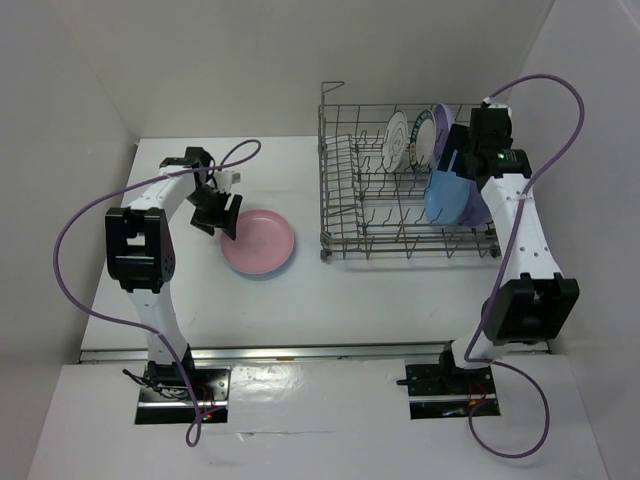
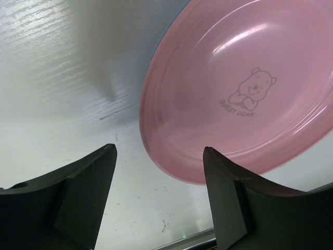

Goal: Unload the plates from the dish rack

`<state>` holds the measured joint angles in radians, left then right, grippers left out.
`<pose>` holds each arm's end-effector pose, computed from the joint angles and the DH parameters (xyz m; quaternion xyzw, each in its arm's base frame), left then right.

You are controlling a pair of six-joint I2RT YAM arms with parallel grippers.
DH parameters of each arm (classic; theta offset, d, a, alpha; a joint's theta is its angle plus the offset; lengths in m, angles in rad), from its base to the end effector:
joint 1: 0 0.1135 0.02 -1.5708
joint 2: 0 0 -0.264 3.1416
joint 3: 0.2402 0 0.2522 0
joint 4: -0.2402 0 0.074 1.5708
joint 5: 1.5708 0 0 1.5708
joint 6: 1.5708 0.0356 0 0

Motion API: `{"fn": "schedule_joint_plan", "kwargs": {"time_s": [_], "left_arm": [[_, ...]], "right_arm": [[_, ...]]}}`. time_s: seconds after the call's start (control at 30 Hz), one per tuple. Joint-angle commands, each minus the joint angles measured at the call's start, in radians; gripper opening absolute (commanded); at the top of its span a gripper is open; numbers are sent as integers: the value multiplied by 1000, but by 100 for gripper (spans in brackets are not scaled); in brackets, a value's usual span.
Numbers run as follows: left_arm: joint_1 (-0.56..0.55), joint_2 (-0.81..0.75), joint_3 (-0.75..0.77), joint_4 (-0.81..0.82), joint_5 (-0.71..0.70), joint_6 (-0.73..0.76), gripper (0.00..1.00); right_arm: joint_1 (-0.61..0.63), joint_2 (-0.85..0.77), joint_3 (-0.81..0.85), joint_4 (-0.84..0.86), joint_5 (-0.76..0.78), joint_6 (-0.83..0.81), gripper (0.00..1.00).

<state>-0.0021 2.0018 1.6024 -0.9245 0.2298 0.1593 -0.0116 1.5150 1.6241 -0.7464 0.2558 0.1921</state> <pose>0.4058 -0.0090 0.2080 0.0935 0.9815 -0.1038 0.1309 0.3293 -0.0128 0.3989 0.1472 0.8753 -0.0732 0.4548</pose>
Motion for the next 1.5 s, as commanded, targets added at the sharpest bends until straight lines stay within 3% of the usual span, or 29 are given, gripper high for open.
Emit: {"fn": "schedule_joint_plan", "kwargs": {"time_s": [0.0,0.23,0.3,0.33,0.43,0.47,0.57,0.7,0.97,1.13,1.27,1.3,1.37,1.4,1.47], "left_arm": [[4,-52,-10,4,20,25,81],[4,-51,1,-5,29,25,81],[4,-51,1,-5,29,25,81],[4,-51,1,-5,29,25,81],[4,-51,-19,-5,29,25,81],[4,-63,-19,-5,29,25,81],[4,-72,-19,-5,29,25,81],[4,-97,25,-31,40,25,81],[-6,-130,94,-76,71,16,81],[-6,-193,119,-76,100,5,81],[-6,-273,131,-67,289,5,82],[-6,-293,131,-66,336,16,82],[-6,-331,117,-42,493,26,83],[-6,-371,100,-42,546,40,83],[-6,-409,68,-28,658,51,84]], "right_arm": [[-33,31,-56,53,1,-23,86],[-54,140,-107,88,-29,-23,84],[-63,160,-119,97,-49,-23,77],[-64,160,-119,107,-49,-23,66],[-64,151,-141,119,-49,-14,43],[-64,136,-141,119,-49,-14,25],[-64,100,-141,119,-39,-14,0],[-27,28,-89,82,35,-14,0],[127,-47,123,21,353,-72,0],[284,-99,230,54,461,-123,0],[430,-180,139,205,162,-65,0],[444,-180,105,238,-62,-39,0],[444,-190,-16,358,-304,44,0],[444,-190,-65,413,-507,71,0],[453,-181,-203,588,-662,160,0]]}}
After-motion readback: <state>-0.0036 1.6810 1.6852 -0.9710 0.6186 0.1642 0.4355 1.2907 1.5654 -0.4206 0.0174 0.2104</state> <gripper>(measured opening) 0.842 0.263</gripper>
